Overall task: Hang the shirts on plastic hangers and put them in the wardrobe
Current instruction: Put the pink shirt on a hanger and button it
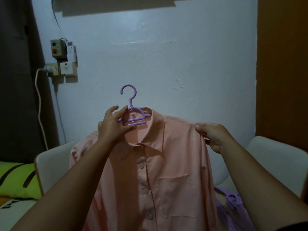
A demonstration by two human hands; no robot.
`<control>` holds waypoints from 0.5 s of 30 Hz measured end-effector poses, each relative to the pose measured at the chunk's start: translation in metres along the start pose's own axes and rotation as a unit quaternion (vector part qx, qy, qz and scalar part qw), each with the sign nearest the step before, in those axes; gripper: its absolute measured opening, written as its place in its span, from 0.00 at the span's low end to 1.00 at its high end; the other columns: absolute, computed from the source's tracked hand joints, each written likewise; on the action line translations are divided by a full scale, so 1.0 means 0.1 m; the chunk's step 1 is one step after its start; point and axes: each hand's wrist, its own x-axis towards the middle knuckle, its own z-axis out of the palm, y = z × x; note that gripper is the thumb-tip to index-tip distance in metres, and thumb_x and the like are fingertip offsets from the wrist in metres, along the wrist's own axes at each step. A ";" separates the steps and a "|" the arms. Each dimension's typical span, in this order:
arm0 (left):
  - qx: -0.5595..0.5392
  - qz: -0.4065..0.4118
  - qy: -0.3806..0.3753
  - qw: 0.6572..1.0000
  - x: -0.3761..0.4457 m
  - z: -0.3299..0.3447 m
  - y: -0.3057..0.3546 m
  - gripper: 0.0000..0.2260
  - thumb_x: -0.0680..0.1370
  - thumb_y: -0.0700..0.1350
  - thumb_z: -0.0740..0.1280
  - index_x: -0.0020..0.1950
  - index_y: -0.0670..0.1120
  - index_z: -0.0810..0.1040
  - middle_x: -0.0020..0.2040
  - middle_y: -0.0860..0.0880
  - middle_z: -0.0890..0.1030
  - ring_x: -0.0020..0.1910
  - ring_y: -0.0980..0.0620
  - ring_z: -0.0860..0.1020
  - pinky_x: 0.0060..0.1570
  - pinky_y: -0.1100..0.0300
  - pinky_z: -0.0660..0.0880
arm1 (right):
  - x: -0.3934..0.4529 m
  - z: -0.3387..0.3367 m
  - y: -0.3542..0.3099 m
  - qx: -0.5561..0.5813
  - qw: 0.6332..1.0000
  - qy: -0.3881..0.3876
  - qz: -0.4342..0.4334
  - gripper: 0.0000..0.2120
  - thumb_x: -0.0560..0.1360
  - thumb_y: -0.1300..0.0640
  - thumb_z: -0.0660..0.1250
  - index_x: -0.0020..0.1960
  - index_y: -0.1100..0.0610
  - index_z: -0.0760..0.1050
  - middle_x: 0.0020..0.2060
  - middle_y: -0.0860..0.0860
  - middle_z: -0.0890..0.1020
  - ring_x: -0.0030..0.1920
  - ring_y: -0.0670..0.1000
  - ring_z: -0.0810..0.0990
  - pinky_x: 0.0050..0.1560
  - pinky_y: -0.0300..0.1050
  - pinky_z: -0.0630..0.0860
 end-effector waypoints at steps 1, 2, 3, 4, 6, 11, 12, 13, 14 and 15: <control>0.005 0.001 0.001 1.000 -0.01 -0.01 0.00 0.34 0.68 0.54 0.76 0.73 0.57 0.68 0.74 0.48 0.63 0.70 0.48 0.67 0.65 0.50 0.65 | -0.01 0.03 0.00 0.028 1.000 0.012 -0.003 0.04 0.74 0.64 0.68 0.48 0.59 0.79 0.42 0.52 0.82 0.41 0.48 0.78 0.42 0.41 0.72; 0.009 0.001 0.002 1.000 -0.02 -0.01 0.00 0.34 0.69 0.54 0.76 0.73 0.56 0.68 0.74 0.48 0.63 0.70 0.48 0.66 0.64 0.50 0.65 | -0.01 0.05 0.00 0.067 0.997 0.022 -0.004 0.04 0.74 0.64 0.68 0.47 0.59 0.79 0.42 0.52 0.82 0.40 0.47 0.79 0.40 0.40 0.73; 0.009 -0.002 0.002 1.000 -0.02 -0.03 -0.01 0.34 0.69 0.54 0.76 0.73 0.56 0.68 0.74 0.47 0.63 0.70 0.48 0.66 0.65 0.51 0.65 | -0.03 0.07 -0.01 0.107 0.994 0.028 -0.008 0.04 0.74 0.65 0.68 0.47 0.59 0.79 0.41 0.52 0.82 0.39 0.46 0.79 0.38 0.38 0.74; 0.006 -0.005 0.004 1.000 -0.02 -0.04 0.00 0.34 0.68 0.53 0.76 0.73 0.56 0.68 0.74 0.47 0.63 0.69 0.48 0.67 0.65 0.51 0.65 | -0.04 0.09 -0.01 0.133 0.990 0.036 -0.015 0.04 0.74 0.65 0.68 0.48 0.59 0.79 0.40 0.52 0.82 0.38 0.45 0.79 0.38 0.38 0.75; -0.006 -0.010 0.011 1.000 -0.04 -0.05 0.02 0.34 0.68 0.53 0.77 0.72 0.55 0.69 0.73 0.47 0.64 0.67 0.47 0.69 0.66 0.50 0.65 | -0.05 0.13 0.02 0.152 0.987 0.049 -0.034 0.04 0.74 0.65 0.68 0.47 0.59 0.79 0.42 0.52 0.82 0.41 0.47 0.80 0.49 0.42 0.78; 0.006 0.006 0.018 1.000 -0.10 -0.03 0.14 0.35 0.68 0.53 0.77 0.73 0.55 0.68 0.73 0.47 0.64 0.67 0.47 0.69 0.66 0.48 0.66 | -0.07 0.24 0.09 -0.079 0.976 0.140 -0.145 0.08 0.73 0.61 0.66 0.49 0.50 0.77 0.56 0.53 0.79 0.54 0.51 0.77 0.63 0.53 0.72; 0.007 0.015 0.017 1.000 -0.11 -0.01 0.17 0.35 0.68 0.53 0.77 0.73 0.55 0.68 0.73 0.47 0.64 0.67 0.47 0.70 0.65 0.48 0.67 | -0.10 0.28 0.08 -0.156 0.954 0.160 -0.200 0.10 0.72 0.60 0.66 0.51 0.49 0.77 0.57 0.51 0.78 0.57 0.51 0.75 0.65 0.52 0.69; 0.007 0.025 0.015 1.000 -0.13 0.01 0.20 0.35 0.68 0.53 0.77 0.72 0.55 0.69 0.73 0.47 0.64 0.67 0.47 0.70 0.65 0.48 0.67 | -0.15 0.34 0.06 -0.207 0.927 0.171 -0.262 0.10 0.72 0.59 0.66 0.52 0.50 0.78 0.57 0.51 0.78 0.60 0.51 0.73 0.65 0.51 0.67; 0.007 0.033 0.012 0.999 -0.16 0.03 0.23 0.35 0.67 0.53 0.77 0.72 0.56 0.69 0.73 0.48 0.64 0.66 0.48 0.70 0.65 0.48 0.67 | -0.21 0.41 0.03 -0.232 0.901 0.172 -0.323 0.11 0.72 0.58 0.67 0.53 0.52 0.79 0.56 0.51 0.78 0.61 0.52 0.73 0.64 0.49 0.66; 0.009 0.039 0.010 0.999 -0.19 0.06 0.27 0.35 0.67 0.53 0.77 0.72 0.56 0.69 0.73 0.48 0.64 0.66 0.48 0.71 0.64 0.48 0.68 | -0.26 0.48 -0.01 -0.247 0.877 0.162 -0.380 0.11 0.71 0.57 0.67 0.53 0.53 0.80 0.55 0.51 0.79 0.61 0.54 0.73 0.62 0.48 0.65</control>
